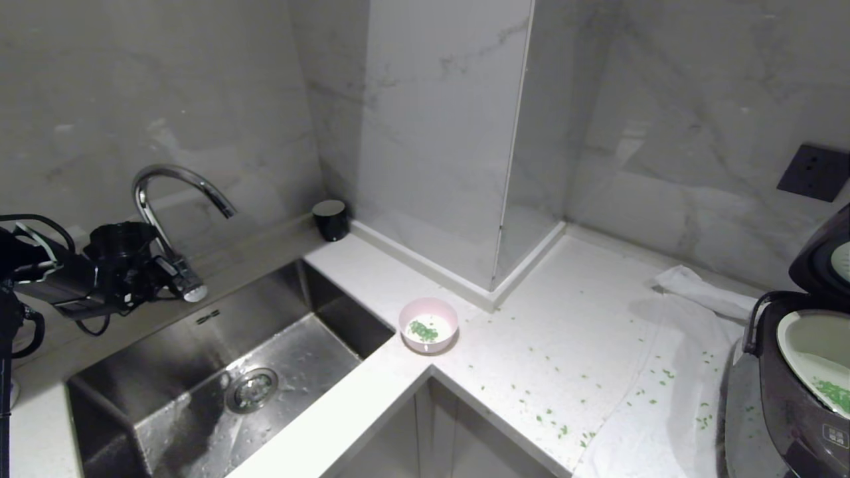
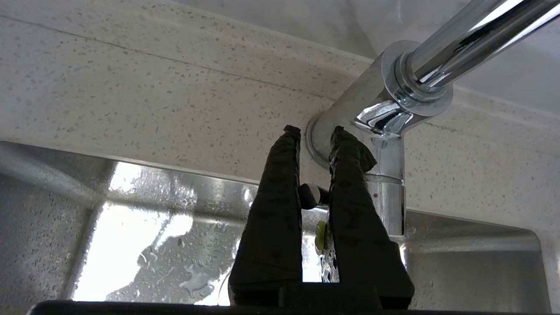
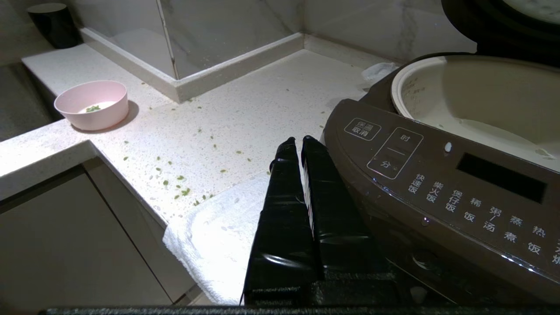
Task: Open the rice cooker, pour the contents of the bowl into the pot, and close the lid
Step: Turn on the tap
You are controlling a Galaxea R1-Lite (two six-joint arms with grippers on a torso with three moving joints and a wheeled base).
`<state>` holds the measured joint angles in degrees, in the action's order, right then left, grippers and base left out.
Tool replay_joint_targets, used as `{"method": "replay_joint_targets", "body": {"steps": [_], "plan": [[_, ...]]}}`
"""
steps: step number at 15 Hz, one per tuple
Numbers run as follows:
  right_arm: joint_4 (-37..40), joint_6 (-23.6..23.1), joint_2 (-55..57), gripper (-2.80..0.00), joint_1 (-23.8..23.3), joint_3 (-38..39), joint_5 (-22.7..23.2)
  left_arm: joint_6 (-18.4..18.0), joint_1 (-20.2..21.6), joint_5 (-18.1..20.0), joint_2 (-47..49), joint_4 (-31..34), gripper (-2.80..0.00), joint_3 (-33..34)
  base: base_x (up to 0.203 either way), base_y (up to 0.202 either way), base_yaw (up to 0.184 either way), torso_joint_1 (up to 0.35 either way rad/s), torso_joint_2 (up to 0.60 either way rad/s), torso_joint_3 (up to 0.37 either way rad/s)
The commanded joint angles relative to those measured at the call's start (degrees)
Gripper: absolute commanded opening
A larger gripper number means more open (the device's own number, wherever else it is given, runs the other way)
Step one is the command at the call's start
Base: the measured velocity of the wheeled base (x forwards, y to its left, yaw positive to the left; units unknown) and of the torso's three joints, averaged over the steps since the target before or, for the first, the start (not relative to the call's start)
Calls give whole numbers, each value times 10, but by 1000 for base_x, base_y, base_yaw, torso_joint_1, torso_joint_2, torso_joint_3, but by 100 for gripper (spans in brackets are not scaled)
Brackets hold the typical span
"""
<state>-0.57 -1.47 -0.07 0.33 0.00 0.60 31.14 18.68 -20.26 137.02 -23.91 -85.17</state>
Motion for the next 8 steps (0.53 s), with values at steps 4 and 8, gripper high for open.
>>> {"method": "replay_joint_targets", "body": {"steps": [4,8], "plan": [[0,0,1,-280,0,1,0,3,-3,-1,-6,4,-280,4,0,0,0,0,0,0],[0,0,0,-280,0,1,0,4,-4,1,-14,11,-280,11,0,0,0,0,0,0]]}}
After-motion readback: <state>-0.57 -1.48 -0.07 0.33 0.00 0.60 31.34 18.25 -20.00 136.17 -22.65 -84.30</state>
